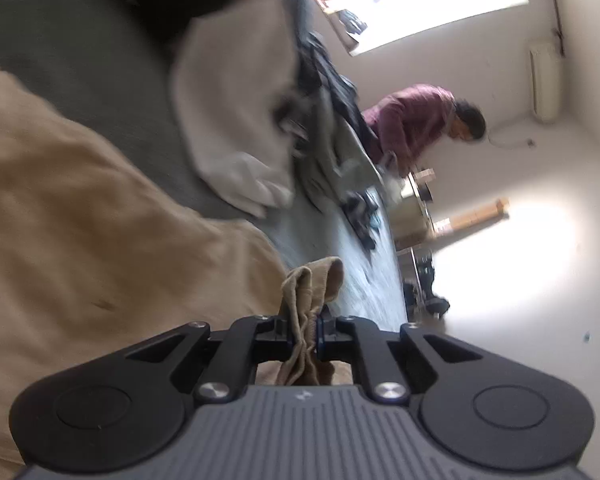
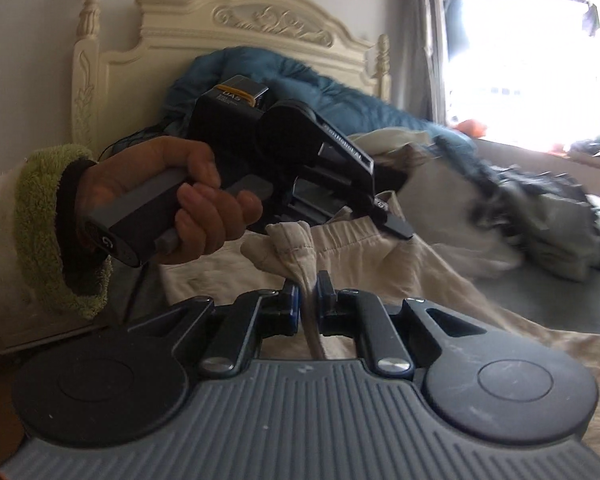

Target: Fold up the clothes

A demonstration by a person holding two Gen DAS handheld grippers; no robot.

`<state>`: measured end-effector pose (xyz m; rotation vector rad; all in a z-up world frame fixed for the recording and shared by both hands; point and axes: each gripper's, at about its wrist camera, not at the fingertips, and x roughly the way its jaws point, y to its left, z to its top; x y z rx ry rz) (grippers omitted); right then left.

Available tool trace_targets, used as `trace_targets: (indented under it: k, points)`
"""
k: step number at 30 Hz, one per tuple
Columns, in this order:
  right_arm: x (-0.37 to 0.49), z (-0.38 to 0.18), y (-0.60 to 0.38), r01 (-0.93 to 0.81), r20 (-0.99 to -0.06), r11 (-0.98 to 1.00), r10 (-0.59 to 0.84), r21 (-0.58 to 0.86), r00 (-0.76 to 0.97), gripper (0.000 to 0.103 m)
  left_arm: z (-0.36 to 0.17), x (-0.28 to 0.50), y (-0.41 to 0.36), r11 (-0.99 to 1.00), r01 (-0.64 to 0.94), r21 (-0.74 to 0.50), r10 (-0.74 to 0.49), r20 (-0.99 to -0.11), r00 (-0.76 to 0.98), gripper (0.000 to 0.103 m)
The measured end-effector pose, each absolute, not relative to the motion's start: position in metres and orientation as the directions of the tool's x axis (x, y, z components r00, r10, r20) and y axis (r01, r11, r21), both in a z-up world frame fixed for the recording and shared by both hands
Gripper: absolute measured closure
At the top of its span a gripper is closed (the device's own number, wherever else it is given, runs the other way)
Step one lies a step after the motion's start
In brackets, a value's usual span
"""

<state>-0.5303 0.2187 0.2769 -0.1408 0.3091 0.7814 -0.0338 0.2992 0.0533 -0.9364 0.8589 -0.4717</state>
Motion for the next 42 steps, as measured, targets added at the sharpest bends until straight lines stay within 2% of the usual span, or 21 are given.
trace_targets:
  k: [6,15,21,42]
  points:
    - [-0.517,0.272,0.268,-0.75,-0.356,0.66,0.71,0.037,0.608,0.096,0.047,-0.034,0.355,0.525,-0.029,-0.851,-0.662,-0.43,0.614,0.092]
    - [-0.495,0.272,0.322,-0.797,-0.368,0.602,0.75,0.037,0.55,0.096,0.053,-0.028,0.41,0.558,-0.038,-0.829,-0.628,-0.451,0.634,0.092]
    - [-0.479,0.268,0.351,-0.823,-0.39,0.566,0.771,0.056,0.503,0.096,0.034,-0.024,0.444,0.539,-0.086,-0.838,-0.62,-0.464,0.632,0.092]
    - [-0.466,0.249,0.399,-0.86,-0.436,0.509,0.784,0.044,0.442,0.096,0.006,-0.027,0.487,0.514,-0.112,-0.85,-0.607,-0.453,0.653,0.092]
